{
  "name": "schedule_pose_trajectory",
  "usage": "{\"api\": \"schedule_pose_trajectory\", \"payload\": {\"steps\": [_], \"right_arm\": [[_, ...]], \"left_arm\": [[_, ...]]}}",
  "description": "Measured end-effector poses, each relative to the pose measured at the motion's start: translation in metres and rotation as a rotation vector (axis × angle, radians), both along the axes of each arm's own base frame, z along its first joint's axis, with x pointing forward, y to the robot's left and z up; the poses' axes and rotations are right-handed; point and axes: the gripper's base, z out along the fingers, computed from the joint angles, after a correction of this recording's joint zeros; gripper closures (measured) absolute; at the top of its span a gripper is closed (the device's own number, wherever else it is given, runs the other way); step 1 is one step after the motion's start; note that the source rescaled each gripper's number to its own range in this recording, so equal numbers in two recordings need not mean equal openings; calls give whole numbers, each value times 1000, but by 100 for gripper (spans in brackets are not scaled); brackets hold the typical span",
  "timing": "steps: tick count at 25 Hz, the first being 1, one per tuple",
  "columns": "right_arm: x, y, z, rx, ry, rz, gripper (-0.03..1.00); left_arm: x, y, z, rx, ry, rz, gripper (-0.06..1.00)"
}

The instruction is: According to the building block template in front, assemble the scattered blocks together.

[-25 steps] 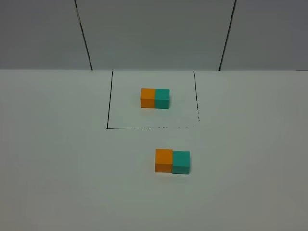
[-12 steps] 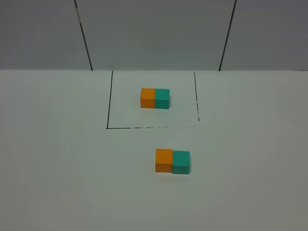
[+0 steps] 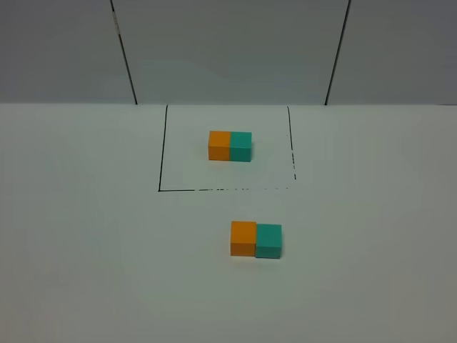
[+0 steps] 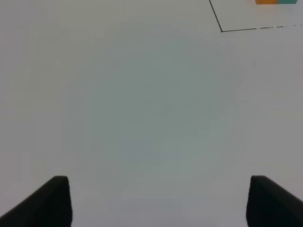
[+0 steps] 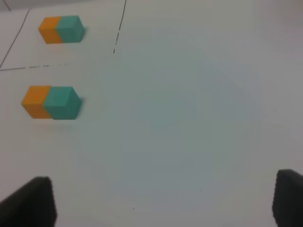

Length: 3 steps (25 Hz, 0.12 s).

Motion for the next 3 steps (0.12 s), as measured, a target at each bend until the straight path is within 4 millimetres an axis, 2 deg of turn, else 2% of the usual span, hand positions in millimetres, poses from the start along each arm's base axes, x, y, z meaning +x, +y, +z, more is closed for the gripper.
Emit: {"api": "schedule_pose_trajectory", "payload": {"steps": [3], "right_arm": [[0,0,0,0,0,1,15]], "left_arm": [[0,0,0,0,0,0,35]]}}
